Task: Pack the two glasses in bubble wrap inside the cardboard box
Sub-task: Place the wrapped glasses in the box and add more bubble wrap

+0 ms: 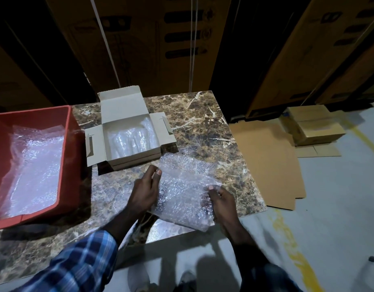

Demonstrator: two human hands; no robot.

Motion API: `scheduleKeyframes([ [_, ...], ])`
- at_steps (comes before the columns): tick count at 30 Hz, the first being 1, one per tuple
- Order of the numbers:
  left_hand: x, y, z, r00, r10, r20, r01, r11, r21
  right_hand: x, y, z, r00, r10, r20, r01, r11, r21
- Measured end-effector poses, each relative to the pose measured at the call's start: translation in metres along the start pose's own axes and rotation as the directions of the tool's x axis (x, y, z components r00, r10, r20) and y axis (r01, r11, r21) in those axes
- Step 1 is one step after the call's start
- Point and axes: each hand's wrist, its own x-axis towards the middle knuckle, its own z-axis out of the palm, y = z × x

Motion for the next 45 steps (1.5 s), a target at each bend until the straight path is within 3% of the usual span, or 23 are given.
scheduleKeyframes([
  [3,0.018,0.000,0.004,0.998,-0.047,0.036,0.048,0.998,-0.031,0.012,-0.004,0.005,0.999,0.039,-0.037,-0.038,0.999,0.025],
  [7,0.046,-0.005,0.007,0.968,-0.211,0.136,0.236,0.951,-0.200,0.034,-0.018,0.007,0.998,0.023,-0.060,-0.028,0.997,-0.076],
  [11,0.070,-0.020,0.012,0.975,-0.118,0.189,0.141,0.984,-0.113,0.057,-0.024,0.012,0.998,0.043,-0.045,-0.048,0.992,-0.120],
  [16,0.088,-0.034,0.029,0.987,-0.089,0.133,0.095,0.995,-0.035,0.081,-0.018,0.019,0.993,0.064,-0.096,-0.085,0.968,-0.235],
  [26,0.086,-0.030,0.043,0.996,-0.082,-0.039,0.086,0.987,0.134,0.091,-0.014,0.034,0.962,-0.119,-0.247,-0.039,0.832,-0.553],
  [31,0.071,-0.029,0.043,0.997,0.034,-0.063,-0.022,0.981,0.191,0.080,-0.016,0.041,0.935,-0.235,-0.266,0.018,0.779,-0.627],
  [32,0.067,-0.029,0.042,0.993,0.080,-0.085,-0.060,0.974,0.217,0.077,-0.015,0.043,0.916,-0.309,-0.257,0.060,0.739,-0.671],
  [34,0.059,-0.029,0.041,0.958,0.248,-0.143,-0.182,0.912,0.367,0.071,-0.009,0.048,0.856,-0.477,-0.197,0.123,0.559,-0.820],
  [37,0.045,-0.024,0.047,0.871,0.487,-0.072,-0.381,0.759,0.528,0.062,0.006,0.065,0.825,-0.564,-0.011,0.223,0.345,-0.911],
  [40,0.043,-0.032,0.063,0.847,0.527,0.068,-0.497,0.739,0.455,0.063,0.037,0.080,0.791,-0.576,0.209,0.436,0.290,-0.852],
  [45,0.059,-0.056,0.080,0.849,0.418,0.324,-0.528,0.697,0.485,0.070,0.056,0.078,0.841,-0.493,0.223,0.399,0.288,-0.870],
])
